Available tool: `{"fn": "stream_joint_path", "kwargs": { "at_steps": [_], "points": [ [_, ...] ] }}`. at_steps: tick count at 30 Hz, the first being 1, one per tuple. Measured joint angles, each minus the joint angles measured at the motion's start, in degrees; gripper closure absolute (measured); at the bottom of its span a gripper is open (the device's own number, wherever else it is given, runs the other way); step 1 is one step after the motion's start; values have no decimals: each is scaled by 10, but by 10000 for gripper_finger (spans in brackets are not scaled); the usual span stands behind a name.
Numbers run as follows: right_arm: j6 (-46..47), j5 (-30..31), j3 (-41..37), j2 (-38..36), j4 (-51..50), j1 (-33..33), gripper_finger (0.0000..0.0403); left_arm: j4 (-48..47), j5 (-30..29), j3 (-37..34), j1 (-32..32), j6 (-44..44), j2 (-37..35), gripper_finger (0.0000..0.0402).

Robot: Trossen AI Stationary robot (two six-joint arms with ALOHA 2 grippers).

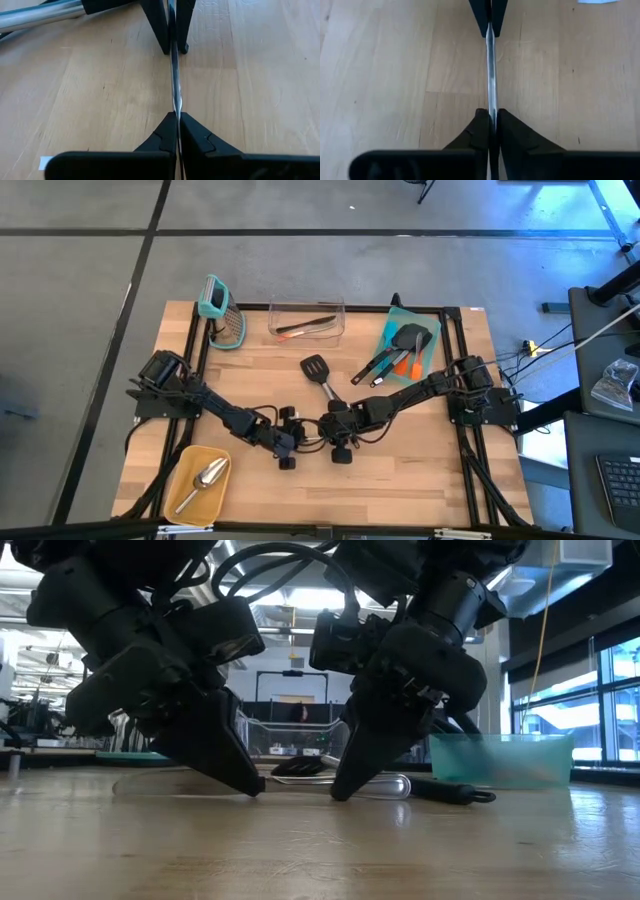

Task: Pick & Place Kitchen Items
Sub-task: Put the silver table knife into the transparent bin

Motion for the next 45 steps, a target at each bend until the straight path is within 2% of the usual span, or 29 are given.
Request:
{"fn": "stream_joint_path", "kwargs": {
  "at_steps": [13,30,35,42,45],
  "points": [
    [0,-2,-1,0,14,-1,245,-20,-15,5,-12,42,-33,399],
    [5,2,-2,1,30,-1,234,-5,-8,8,-6,38,-42,399],
    [24,2,-2,1,23,-1,267,-7,-10,8,-5,39,-48,399],
    [39,4,-2,1,17,-2,378,-14,-31,7,-4,41,-65,399],
    [45,3,-2,1,20,-1,387,-14,-27,7,-5,35,-66,397]
  ]
}}
